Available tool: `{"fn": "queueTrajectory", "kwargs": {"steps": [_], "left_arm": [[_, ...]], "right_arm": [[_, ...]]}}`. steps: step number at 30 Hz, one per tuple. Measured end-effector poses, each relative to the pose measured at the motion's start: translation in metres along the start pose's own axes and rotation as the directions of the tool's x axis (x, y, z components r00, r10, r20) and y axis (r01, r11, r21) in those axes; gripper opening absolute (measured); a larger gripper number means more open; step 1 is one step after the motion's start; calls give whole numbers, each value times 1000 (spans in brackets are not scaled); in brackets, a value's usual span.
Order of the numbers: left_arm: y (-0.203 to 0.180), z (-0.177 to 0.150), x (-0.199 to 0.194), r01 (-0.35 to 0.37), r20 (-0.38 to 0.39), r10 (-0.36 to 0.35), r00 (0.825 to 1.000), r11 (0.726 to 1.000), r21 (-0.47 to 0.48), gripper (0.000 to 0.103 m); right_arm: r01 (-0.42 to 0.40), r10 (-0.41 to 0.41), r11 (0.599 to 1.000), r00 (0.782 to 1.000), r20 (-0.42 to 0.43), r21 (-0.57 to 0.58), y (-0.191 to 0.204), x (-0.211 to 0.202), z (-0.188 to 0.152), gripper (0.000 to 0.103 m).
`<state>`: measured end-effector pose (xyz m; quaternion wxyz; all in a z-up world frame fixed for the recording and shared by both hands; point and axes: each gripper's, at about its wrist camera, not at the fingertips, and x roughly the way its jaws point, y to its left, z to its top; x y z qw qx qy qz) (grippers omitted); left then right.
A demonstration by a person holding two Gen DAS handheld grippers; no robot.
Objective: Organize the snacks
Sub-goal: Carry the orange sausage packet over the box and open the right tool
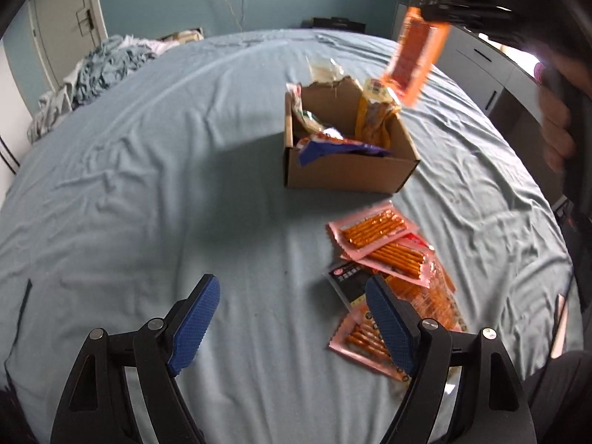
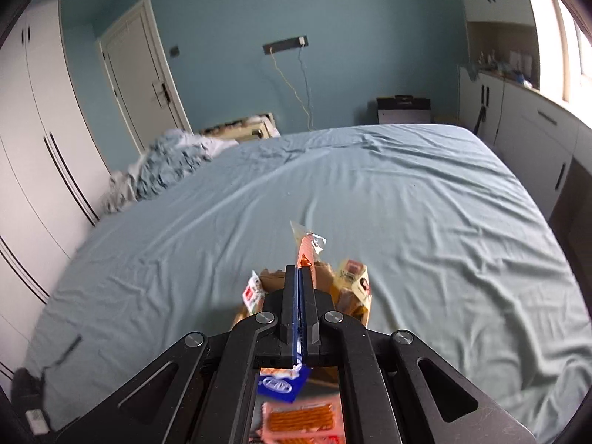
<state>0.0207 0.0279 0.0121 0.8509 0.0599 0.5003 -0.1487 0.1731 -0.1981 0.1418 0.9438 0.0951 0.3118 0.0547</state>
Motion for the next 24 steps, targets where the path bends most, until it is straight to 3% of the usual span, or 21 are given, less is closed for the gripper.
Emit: {"fn": "queueTrajectory", "kwargs": {"steps": [4, 6, 8, 10, 15, 18, 20, 21, 24], "left_arm": [[3, 0, 7, 37, -32, -38, 999, 999, -23, 82], [3, -1, 8, 55, -38, -56, 998, 998, -29, 82], [1, -2, 8, 57, -37, -57, 998, 998, -18, 82], [-2, -3, 8, 41, -37, -41, 998, 999, -3, 82], [-2, -4, 7, 6, -32, -6, 999, 1000, 0, 82], [-3, -7, 9, -29, -38, 29, 999, 1000, 13, 82], [-5, -8, 11, -46, -42, 47, 998, 999, 18, 82], [-5, -9, 12, -49, -46, 50, 998, 999, 18, 82], [-8, -12, 15, -54, -56, 55, 997, 998, 20, 82]], "right_arm": [[-8, 8, 1000, 999, -33, -1, 14, 29, 0, 3], [8, -8, 1000, 1000, -29, 12, 13, 28, -2, 20], [-9, 9, 999, 1000, 7, 34, 8, 17, -6, 55], [-15, 13, 999, 999, 44, 48, 0, -4, -19, 69], [59, -65, 997, 990, 121, 56, -27, -59, -83, 83], [284, -284, 959, 949, 134, 22, -35, -87, -132, 84], [373, -375, 927, 926, 54, 35, -45, -96, -165, 84], [372, -374, 925, 927, 18, 70, -51, -99, -178, 84], [221, -195, 953, 971, -138, 206, -73, -91, -209, 84]]}}
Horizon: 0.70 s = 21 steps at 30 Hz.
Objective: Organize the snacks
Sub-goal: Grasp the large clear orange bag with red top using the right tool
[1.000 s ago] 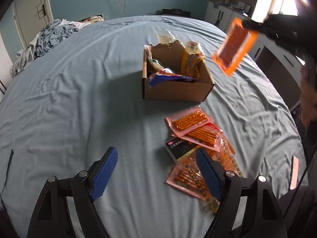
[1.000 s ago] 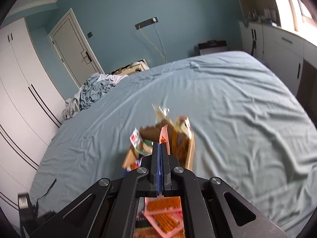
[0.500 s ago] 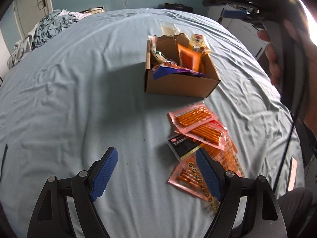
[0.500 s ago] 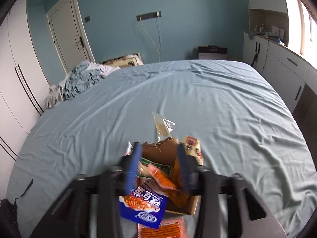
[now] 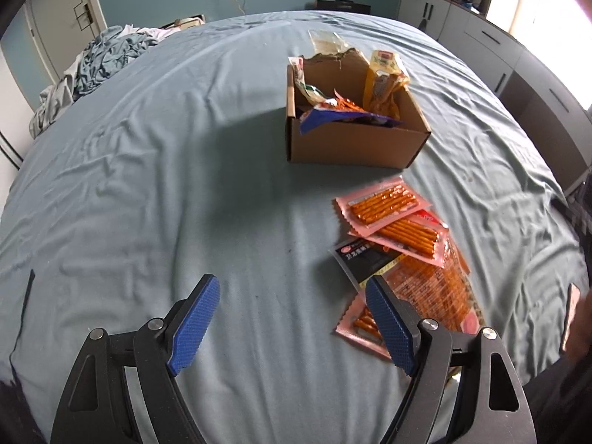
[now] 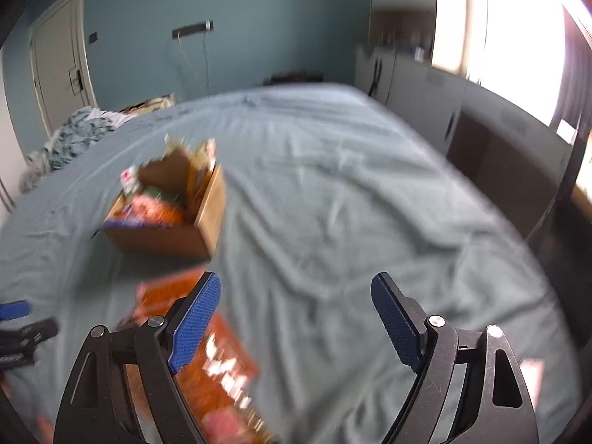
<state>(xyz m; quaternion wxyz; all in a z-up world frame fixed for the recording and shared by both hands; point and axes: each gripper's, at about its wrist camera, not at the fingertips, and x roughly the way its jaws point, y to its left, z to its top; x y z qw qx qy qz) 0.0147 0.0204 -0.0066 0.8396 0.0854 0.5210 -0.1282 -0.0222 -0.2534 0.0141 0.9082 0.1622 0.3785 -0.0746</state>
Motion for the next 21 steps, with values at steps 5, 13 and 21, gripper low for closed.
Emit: {"fn": "queueTrajectory", "kwargs": {"steps": [5, 13, 21], "left_arm": [[-10, -5, 6, -31, -13, 31, 999, 999, 17, 82], [-26, -4, 12, -63, -12, 64, 998, 995, 80, 82], [-21, 1, 31, -40, -68, 42, 997, 998, 39, 82]], "right_arm": [[-7, 10, 1000, 993, -117, 23, -1, 28, -5, 84], [48, -68, 990, 987, -148, -132, 19, 53, 1, 83], [-54, 38, 996, 979, -203, -72, 12, 75, 2, 84]]}}
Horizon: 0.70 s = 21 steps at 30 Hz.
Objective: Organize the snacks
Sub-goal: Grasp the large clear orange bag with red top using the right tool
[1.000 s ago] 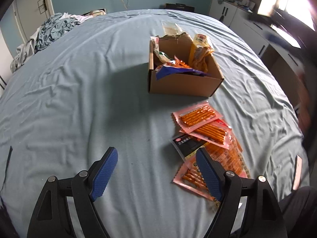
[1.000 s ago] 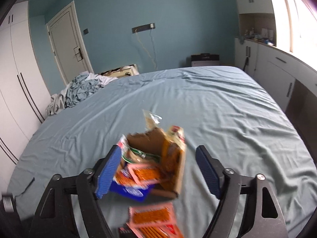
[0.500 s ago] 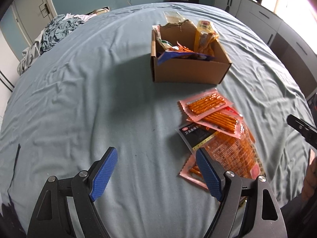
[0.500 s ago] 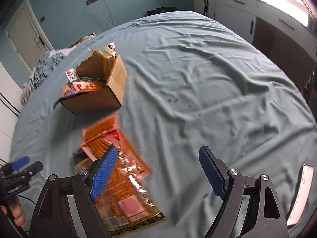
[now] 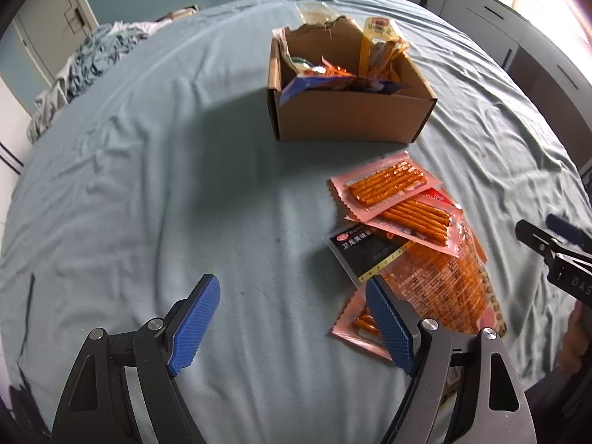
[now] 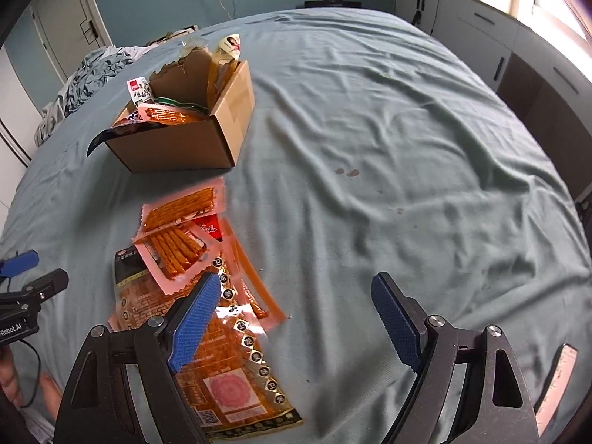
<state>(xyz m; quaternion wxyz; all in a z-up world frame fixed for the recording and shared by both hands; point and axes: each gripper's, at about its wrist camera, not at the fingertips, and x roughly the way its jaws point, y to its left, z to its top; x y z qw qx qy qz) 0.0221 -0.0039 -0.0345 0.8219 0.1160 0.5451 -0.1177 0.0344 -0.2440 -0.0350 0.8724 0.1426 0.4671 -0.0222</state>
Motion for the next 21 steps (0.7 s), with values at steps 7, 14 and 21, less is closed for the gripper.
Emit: {"fn": "queueTrajectory", "kwargs": {"steps": [7, 14, 21], "left_arm": [[-5, 5, 10, 31, -36, -31, 999, 1000, 3, 82], [-5, 7, 16, 33, -54, -33, 998, 999, 5, 82], [-2, 8, 17, 38, -58, -39, 998, 999, -11, 82]], "right_arm": [[-149, 157, 986, 982, -106, 81, -8, 28, 7, 84], [-177, 169, 980, 982, -85, -94, 33, 37, 8, 84], [-148, 135, 980, 986, -103, -132, 51, 66, 9, 83]]}}
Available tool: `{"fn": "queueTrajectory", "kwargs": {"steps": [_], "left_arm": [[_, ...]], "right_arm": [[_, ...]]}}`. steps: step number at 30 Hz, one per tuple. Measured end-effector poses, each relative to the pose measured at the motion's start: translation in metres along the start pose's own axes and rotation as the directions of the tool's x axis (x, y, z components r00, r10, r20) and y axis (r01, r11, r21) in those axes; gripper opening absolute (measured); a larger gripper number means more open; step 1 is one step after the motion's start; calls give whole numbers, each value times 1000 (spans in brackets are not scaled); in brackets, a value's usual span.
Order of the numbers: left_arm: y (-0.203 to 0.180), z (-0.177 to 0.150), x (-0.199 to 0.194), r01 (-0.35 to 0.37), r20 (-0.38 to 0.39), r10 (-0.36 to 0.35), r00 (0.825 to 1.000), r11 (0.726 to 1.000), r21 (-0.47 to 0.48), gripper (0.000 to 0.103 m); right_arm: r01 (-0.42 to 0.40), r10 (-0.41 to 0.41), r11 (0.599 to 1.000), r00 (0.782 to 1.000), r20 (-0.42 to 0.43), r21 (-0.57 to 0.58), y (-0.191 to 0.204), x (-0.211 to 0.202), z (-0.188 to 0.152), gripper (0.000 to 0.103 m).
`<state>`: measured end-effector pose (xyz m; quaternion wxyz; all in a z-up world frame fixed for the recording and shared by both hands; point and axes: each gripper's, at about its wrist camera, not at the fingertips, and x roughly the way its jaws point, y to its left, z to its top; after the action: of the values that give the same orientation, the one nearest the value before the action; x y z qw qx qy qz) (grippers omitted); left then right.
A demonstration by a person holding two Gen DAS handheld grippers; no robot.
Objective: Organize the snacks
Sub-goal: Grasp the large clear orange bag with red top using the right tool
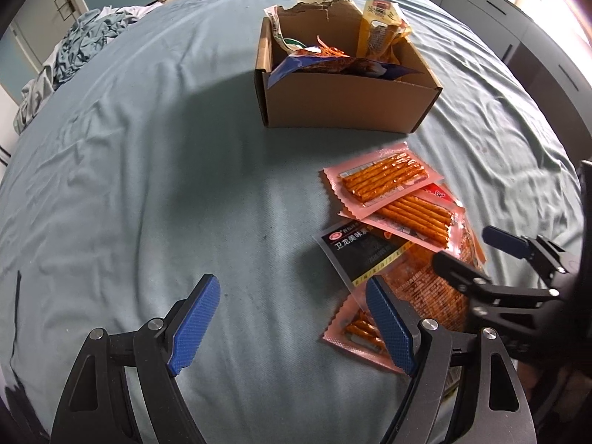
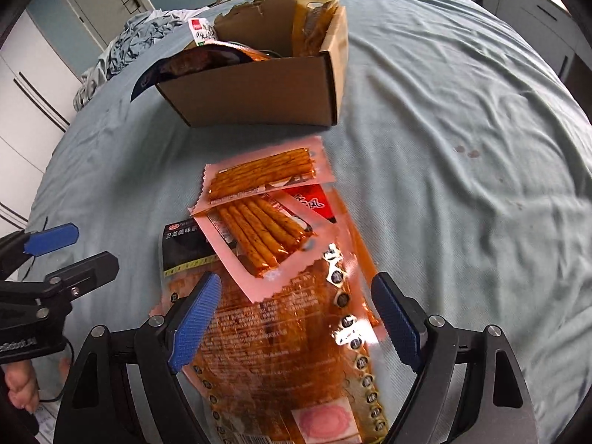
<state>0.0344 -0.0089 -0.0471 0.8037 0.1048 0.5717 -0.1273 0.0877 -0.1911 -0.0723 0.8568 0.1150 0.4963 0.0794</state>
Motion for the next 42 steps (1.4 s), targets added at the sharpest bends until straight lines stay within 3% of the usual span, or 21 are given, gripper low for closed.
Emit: {"fn": "queueTrajectory", "kwargs": {"steps": [3, 5, 8, 11, 17, 23, 29, 34, 38, 39, 41, 42], "left_arm": [[1, 0, 2, 1, -7, -2, 1000, 1000, -4, 82], [1, 0, 2, 2, -9, -3, 1000, 1000, -6, 82], [2, 0, 2, 6, -9, -7, 1000, 1000, -10, 82], [2, 0, 2, 9, -11, -9, 1000, 1000, -14, 82], [2, -1, 1, 10, -9, -10, 1000, 1000, -16, 82], [4, 0, 2, 12, -11, -12, 1000, 1000, -28, 82], [2, 0, 3, 9, -15, -10, 1000, 1000, -22, 82], [4, 1, 5, 7, -21, -7, 1000, 1000, -22, 82], [6, 2, 8, 11, -27, -12, 1000, 999, -33, 82], [6, 2, 8, 11, -27, -12, 1000, 999, -34, 82], [6, 3, 9, 13, -29, -14, 1000, 999, -32, 82], [5, 3, 9, 13, -28, -14, 1000, 999, -30, 82]], "right_arm": [[42, -42, 999, 999, 17, -31, 9, 6, 1, 67], [76, -74, 996, 996, 40, -50, 15, 7, 3, 49], [77, -75, 997, 996, 48, -24, 11, 6, 4, 31], [47, -48, 999, 998, 45, 22, 1, 4, 5, 24], [-51, 46, 991, 998, 44, 120, -18, 1, 11, 23], [-219, 206, 937, 976, 78, 272, -48, 4, 17, 23], [-270, 256, 909, 963, 83, 318, -58, 17, 24, 23], [-220, 207, 930, 975, 77, 295, -55, 20, 29, 23], [-20, 13, 977, 999, 35, 214, -44, 6, 29, 25], [12, -14, 981, 1000, 9, 194, -42, 4, 27, 27], [32, -20, 984, 997, -68, 175, -38, 6, 19, 50], [47, -27, 984, 992, -119, 169, -36, 9, 12, 55]]}}
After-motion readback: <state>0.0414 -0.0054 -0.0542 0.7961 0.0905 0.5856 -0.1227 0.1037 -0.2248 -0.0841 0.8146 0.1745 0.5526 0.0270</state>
